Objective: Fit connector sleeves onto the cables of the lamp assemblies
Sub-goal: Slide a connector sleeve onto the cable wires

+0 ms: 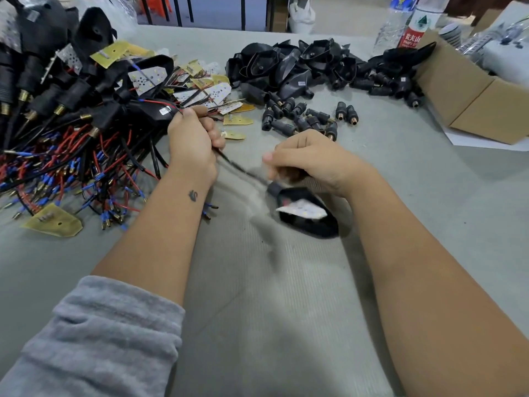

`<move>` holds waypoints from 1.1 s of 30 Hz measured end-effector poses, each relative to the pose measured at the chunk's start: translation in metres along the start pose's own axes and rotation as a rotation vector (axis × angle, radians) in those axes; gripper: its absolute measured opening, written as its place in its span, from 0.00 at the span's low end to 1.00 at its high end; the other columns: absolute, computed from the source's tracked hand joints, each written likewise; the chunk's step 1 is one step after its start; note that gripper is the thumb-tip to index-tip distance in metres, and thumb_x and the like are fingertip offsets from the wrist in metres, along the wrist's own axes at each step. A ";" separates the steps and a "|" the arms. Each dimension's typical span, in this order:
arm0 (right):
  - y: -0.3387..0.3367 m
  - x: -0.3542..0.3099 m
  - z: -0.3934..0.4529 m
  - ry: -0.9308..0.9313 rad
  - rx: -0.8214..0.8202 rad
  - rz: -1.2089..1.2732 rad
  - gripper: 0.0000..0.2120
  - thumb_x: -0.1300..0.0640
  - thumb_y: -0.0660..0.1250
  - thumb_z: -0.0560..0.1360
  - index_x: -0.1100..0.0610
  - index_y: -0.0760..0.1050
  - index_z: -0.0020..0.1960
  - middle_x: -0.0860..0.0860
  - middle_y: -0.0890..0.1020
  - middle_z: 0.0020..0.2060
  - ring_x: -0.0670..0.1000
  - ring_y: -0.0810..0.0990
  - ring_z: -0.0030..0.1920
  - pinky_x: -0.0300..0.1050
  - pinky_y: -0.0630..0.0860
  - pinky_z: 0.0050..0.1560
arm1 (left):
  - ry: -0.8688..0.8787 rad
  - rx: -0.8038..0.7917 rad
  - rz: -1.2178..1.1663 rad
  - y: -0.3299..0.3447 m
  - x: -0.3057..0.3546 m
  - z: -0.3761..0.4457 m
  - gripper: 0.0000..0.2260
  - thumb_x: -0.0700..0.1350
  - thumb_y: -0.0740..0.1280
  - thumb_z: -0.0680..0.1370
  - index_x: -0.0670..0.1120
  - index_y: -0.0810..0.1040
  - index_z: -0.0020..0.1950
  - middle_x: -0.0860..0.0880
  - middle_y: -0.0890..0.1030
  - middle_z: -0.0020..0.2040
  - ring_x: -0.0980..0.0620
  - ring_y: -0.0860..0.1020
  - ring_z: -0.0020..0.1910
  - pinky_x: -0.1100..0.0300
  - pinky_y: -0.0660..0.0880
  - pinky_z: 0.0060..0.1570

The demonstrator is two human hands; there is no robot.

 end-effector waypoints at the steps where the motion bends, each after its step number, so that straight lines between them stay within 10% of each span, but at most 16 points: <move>1: -0.003 0.000 0.000 -0.006 0.050 0.011 0.14 0.56 0.67 0.77 0.62 0.81 0.36 0.50 0.75 0.26 0.46 0.69 0.29 0.37 0.65 0.33 | 0.011 -0.011 0.084 0.002 0.000 -0.001 0.15 0.43 0.48 0.85 0.45 0.69 0.44 0.53 0.65 0.23 0.58 0.59 0.19 0.67 0.57 0.21; 10: -0.061 0.014 -0.001 0.017 0.680 -0.249 0.07 0.57 0.64 0.75 0.56 0.80 0.42 0.43 0.76 0.30 0.40 0.72 0.31 0.38 0.70 0.36 | 0.182 -0.208 0.582 0.030 0.000 -0.019 0.11 0.45 0.51 0.84 0.50 0.64 0.42 0.52 0.64 0.29 0.58 0.59 0.20 0.66 0.55 0.21; 14: -0.055 0.008 0.006 -0.045 0.616 -0.393 0.09 0.58 0.64 0.74 0.51 0.81 0.49 0.44 0.82 0.44 0.47 0.78 0.50 0.45 0.75 0.54 | 0.261 -0.325 0.725 0.044 -0.009 -0.024 0.12 0.42 0.54 0.84 0.48 0.68 0.42 0.52 0.71 0.34 0.58 0.65 0.25 0.63 0.63 0.26; 20: -0.031 0.023 0.024 0.061 0.356 -0.915 0.20 0.43 0.59 0.80 0.44 0.69 0.71 0.49 0.63 0.76 0.52 0.52 0.77 0.47 0.48 0.72 | 0.381 -0.378 0.864 0.052 -0.010 -0.029 0.10 0.41 0.58 0.82 0.50 0.77 0.46 0.54 0.72 0.33 0.63 0.67 0.27 0.68 0.65 0.31; 28: -0.043 0.004 0.012 -0.025 0.584 -0.798 0.14 0.51 0.65 0.76 0.45 0.77 0.61 0.47 0.81 0.53 0.55 0.70 0.63 0.47 0.59 0.61 | 0.392 -0.422 0.829 0.052 -0.008 -0.034 0.12 0.43 0.62 0.82 0.55 0.79 0.42 0.59 0.76 0.29 0.62 0.70 0.29 0.69 0.67 0.33; 33: -0.060 0.001 -0.004 -0.117 0.779 -0.154 0.09 0.63 0.68 0.73 0.51 0.77 0.49 0.41 0.75 0.32 0.38 0.73 0.33 0.32 0.70 0.41 | 0.308 -0.439 0.741 0.051 -0.013 -0.036 0.11 0.39 0.60 0.82 0.51 0.77 0.45 0.52 0.82 0.34 0.59 0.76 0.29 0.70 0.70 0.30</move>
Point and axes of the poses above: each hand's wrist, its own z-axis towards the middle knuckle, its own y-axis out of the palm, x = y × z, the point moved 9 cm from there along z, towards the middle knuckle
